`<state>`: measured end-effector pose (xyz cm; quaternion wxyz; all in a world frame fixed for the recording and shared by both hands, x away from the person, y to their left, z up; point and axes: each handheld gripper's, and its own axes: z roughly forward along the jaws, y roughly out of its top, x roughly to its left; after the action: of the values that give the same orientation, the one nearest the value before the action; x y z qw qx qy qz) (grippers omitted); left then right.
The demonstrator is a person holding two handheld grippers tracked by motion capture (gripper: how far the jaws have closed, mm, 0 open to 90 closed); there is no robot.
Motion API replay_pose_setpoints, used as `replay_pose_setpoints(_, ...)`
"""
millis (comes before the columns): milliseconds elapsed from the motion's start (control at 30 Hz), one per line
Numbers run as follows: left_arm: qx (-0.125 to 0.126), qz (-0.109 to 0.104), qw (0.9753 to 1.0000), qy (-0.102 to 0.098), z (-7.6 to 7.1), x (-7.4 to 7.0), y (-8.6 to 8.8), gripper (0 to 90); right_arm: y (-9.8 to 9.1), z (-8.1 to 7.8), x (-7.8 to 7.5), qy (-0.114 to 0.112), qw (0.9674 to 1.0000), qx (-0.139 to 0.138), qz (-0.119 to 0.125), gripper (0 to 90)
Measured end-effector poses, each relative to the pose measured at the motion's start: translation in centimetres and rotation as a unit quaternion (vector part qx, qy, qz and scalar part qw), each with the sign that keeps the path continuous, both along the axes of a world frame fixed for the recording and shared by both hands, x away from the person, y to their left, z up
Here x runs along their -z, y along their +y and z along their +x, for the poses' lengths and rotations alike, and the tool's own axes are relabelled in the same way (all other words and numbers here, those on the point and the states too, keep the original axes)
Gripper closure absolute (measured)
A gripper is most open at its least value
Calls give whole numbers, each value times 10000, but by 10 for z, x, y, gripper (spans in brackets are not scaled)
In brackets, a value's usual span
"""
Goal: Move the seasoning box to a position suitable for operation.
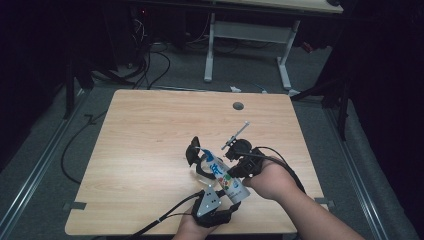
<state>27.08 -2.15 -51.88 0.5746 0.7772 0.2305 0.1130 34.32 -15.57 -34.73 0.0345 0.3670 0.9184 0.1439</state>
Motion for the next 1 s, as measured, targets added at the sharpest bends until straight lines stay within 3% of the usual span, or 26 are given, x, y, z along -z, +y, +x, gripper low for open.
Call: replay_pose_setpoints(1000,-195,52,9998,-4,3,-3,2,482,3,11,2,-27,10000,-62,-59,899)
